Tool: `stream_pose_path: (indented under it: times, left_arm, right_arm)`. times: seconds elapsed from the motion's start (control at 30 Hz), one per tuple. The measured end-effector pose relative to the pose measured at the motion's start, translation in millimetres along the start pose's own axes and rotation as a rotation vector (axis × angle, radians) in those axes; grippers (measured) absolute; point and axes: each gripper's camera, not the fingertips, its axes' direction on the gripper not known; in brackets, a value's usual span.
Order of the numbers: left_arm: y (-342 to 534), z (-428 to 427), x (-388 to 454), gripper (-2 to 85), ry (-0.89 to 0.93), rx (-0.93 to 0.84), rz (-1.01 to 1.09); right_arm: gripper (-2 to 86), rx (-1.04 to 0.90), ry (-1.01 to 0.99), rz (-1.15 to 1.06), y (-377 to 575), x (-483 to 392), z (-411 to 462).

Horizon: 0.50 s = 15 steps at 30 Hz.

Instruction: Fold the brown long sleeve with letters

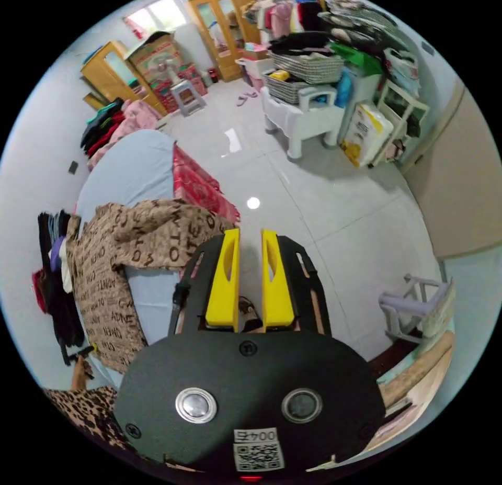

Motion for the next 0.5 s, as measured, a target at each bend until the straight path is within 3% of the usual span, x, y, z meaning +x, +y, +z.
stream_pose_path:
  times: [0.27, 0.5]
  left_arm:
    - [4.3, -3.1, 11.0, 1.2, -0.046, -0.002, 0.015]
    - [7.6, -5.1, 17.1, 1.2, -0.058, -0.012, 0.0]
  right_arm:
    - [6.7, -0.042, -0.19, -0.529, -26.0, -210.1, 49.3]
    - [6.9, -0.178, -0.066, -0.764, -103.8, -321.6, 127.9]
